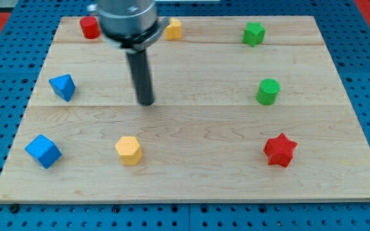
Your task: Slightly move the green star towards the down
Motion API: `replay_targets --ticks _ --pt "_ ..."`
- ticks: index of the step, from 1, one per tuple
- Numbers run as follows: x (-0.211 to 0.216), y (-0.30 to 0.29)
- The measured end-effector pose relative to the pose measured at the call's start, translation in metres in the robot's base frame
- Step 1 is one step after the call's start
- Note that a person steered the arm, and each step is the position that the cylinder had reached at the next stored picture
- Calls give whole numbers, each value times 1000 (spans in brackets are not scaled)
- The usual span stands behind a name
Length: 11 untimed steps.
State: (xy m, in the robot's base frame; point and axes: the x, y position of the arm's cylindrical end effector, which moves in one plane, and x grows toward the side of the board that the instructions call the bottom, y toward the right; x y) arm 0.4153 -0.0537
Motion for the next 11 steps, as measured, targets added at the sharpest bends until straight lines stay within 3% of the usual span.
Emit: replay_targets --ticks 1,2,4,6,7,8,10,11 --pt "-65 44" --pt "-104 91" --pt "-67 175" --pt "-181 292" --pt "-217 247" --pt "-210 202" --pt "-138 215" --pt "-162 214"
